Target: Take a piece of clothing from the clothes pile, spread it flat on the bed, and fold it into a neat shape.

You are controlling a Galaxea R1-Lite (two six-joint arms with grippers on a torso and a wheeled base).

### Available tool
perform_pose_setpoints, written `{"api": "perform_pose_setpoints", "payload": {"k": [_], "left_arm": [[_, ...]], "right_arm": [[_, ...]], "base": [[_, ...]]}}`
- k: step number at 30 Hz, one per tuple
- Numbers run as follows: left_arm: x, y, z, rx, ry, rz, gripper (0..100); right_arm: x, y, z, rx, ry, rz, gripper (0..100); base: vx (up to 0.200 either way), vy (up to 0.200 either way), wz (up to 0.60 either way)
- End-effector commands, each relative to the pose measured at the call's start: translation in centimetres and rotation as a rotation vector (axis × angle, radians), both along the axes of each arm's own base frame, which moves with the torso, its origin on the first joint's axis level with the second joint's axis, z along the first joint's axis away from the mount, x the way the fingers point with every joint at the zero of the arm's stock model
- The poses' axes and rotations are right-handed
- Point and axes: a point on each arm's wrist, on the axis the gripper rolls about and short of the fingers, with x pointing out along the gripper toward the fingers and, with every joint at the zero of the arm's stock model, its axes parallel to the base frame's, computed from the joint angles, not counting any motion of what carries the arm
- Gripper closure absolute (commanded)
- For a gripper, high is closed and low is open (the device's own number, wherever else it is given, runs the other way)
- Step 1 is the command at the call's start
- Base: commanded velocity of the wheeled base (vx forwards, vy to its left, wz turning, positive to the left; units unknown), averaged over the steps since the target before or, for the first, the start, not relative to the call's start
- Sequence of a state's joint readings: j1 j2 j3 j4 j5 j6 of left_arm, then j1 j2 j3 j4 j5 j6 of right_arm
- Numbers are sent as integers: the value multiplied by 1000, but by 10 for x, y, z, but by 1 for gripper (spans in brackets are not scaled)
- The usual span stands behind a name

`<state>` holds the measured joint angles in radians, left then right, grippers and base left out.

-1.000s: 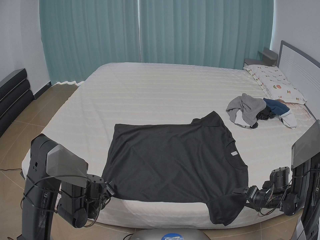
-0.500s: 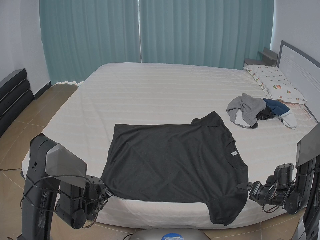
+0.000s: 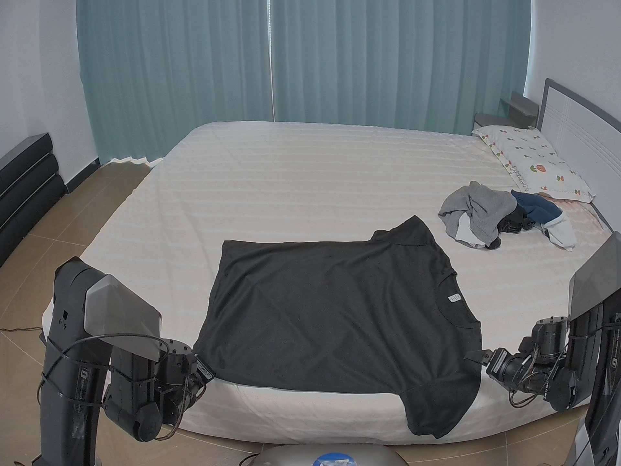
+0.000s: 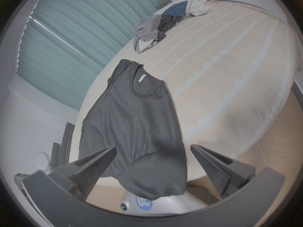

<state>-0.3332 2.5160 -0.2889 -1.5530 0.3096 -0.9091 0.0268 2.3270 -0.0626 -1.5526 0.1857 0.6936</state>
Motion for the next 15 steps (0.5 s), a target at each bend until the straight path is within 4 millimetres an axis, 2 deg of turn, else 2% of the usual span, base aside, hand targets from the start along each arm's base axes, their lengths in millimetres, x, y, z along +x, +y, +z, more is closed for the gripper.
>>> {"api": "perform_pose_setpoints", "payload": {"k": [1,10,11,15], "left_arm": [[0,1,1,-10,-9,0,100],[0,2,2,-10,-9,2,100],[0,1,1,-8,-8,2,100],[0,1,1,-5,-11,6,100]], "right_arm": [[16,1,-16,-10,-9,9,0],[43,1,-28,-56,-58,46,0],[46,1,-30,-73,-52,59,100],[59,-2,-33,-103,-51,70,100]], "base": [[0,0,0],[0,0,0],[0,0,0],[0,0,0]]}}
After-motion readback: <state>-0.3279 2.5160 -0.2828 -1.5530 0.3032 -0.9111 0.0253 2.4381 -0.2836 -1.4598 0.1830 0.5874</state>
